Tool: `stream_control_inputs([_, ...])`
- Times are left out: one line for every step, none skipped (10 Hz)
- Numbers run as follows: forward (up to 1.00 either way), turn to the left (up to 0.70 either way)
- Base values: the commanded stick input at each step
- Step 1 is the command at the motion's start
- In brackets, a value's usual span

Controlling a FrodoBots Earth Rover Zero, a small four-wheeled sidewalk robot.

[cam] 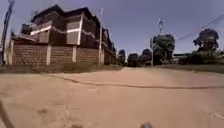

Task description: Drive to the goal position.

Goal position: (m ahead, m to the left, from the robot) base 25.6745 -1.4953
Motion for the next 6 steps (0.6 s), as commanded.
stream_control_inputs([0.85, -0.34])
stream_control_inputs([0.85, -0.34])
stream_control_inputs([0.85, -0.18])
stream_control_inputs([0.85, -0.01])
stream_control_inputs([0.85, -0.15])
stream_control_inputs([0.85, -0.31])
